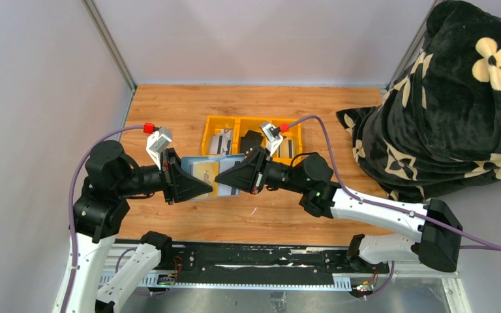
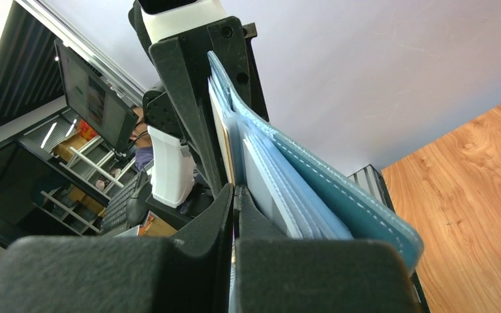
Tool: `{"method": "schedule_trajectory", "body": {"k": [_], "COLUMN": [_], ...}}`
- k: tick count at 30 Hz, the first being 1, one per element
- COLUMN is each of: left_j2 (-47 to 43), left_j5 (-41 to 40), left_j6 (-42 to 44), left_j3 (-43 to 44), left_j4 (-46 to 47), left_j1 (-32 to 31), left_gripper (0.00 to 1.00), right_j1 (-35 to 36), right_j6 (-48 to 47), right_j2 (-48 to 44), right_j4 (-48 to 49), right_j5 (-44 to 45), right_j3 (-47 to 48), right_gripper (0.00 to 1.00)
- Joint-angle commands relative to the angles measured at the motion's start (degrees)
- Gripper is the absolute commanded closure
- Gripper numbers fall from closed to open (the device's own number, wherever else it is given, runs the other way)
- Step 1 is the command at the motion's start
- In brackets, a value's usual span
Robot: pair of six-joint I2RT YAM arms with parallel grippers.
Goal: Take the credit cards out of the card holder
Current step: Remove the credit card from the card holder.
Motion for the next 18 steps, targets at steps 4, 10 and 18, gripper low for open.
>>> {"method": "schedule_trajectory", "body": {"k": [4, 10, 18], "left_j2": [1.3, 1.7, 1.7], "left_j5": [8.2, 9.0, 8.1], "left_j6": [1.9, 1.2, -1.3], "left_j3": [3.2, 3.9, 4.1], "left_j4": [-4.8, -3.5, -0.8], "left_j1": [-0.9, -0.9, -0.9], "left_gripper": [0.78, 0.9, 1.0], "right_j1": [-2.2, -2.6, -2.1], "right_j6": [0.4, -0.2, -1.2], "right_j2": [-3.8, -5.8, -3.6], "right_j4": [4.1, 2.8, 0.5], "right_j5": [4.4, 3.8, -1.4], "right_j3": [-2.0, -3.8, -1.0], "right_gripper": [1.0, 1.0, 0.89]}}
